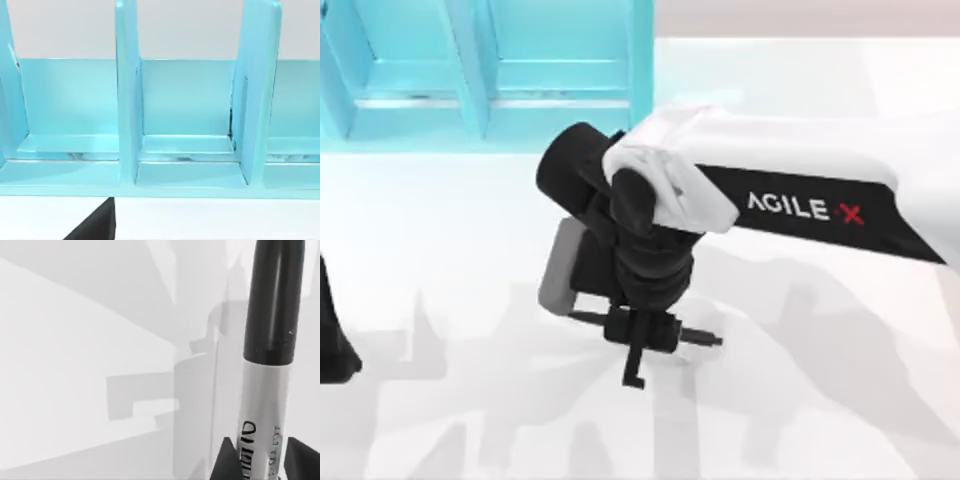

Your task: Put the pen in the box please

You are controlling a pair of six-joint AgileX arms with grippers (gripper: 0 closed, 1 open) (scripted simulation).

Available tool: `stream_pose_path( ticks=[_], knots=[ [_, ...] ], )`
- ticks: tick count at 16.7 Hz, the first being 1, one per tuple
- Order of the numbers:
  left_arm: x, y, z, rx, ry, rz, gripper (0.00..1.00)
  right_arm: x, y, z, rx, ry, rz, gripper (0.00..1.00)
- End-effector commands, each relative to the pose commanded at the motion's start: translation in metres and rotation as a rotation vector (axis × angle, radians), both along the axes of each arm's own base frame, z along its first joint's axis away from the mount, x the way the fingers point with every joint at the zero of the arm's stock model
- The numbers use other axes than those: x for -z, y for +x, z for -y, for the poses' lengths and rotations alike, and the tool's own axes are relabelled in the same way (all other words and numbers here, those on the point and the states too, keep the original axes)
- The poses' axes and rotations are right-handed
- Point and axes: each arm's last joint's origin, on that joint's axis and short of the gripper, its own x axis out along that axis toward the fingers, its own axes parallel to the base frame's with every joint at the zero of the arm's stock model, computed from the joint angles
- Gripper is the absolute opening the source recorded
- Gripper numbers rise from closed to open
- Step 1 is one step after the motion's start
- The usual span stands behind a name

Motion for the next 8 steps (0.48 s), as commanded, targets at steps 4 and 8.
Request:
stream_pose_path(
  ticks=[4,8],
  knots=[
    [0.0,0.0,0.0,0.0,0.0,0.0,1.0,-0.043,-0.003,0.0,-0.011,-0.014,-0.015,0.0],
    [0.0,0.0,0.0,0.0,0.0,0.0,1.0,-0.069,-0.005,0.001,-0.014,-0.004,-0.005,0.0]
  ],
)
